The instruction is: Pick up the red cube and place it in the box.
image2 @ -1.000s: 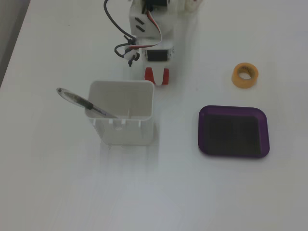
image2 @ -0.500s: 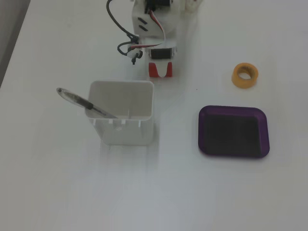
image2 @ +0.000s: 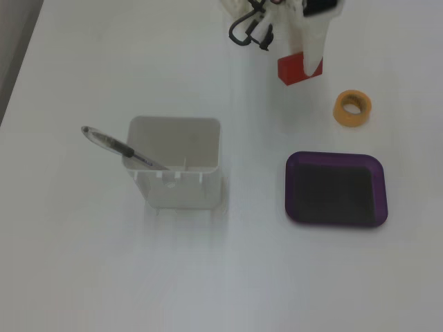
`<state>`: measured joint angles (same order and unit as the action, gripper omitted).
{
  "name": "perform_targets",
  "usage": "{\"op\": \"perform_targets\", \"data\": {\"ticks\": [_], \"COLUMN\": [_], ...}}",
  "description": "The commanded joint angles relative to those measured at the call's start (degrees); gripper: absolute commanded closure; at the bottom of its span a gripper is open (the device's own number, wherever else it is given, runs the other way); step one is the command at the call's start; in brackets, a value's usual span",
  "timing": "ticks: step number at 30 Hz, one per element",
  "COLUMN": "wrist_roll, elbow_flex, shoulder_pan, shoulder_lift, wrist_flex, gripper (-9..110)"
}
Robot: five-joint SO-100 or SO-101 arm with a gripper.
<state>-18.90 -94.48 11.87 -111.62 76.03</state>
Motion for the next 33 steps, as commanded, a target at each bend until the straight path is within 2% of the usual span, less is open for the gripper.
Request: {"op": "perform_targets", "data": {"ticks": [1, 6, 19, 33], "wrist_roll": [0.4, 0.4, 2.9, 2.9], "elbow_flex": [3.3, 11.9, 42.5, 47.5], "shoulder_pan": [3.0, 4.8, 4.8, 4.9], "shoulder_lift": [4.7, 18.1, 44.5, 54.2], "wrist_flex": [-3.5, -7.7, -7.9, -7.0], "gripper": [102, 102, 102, 100]}}
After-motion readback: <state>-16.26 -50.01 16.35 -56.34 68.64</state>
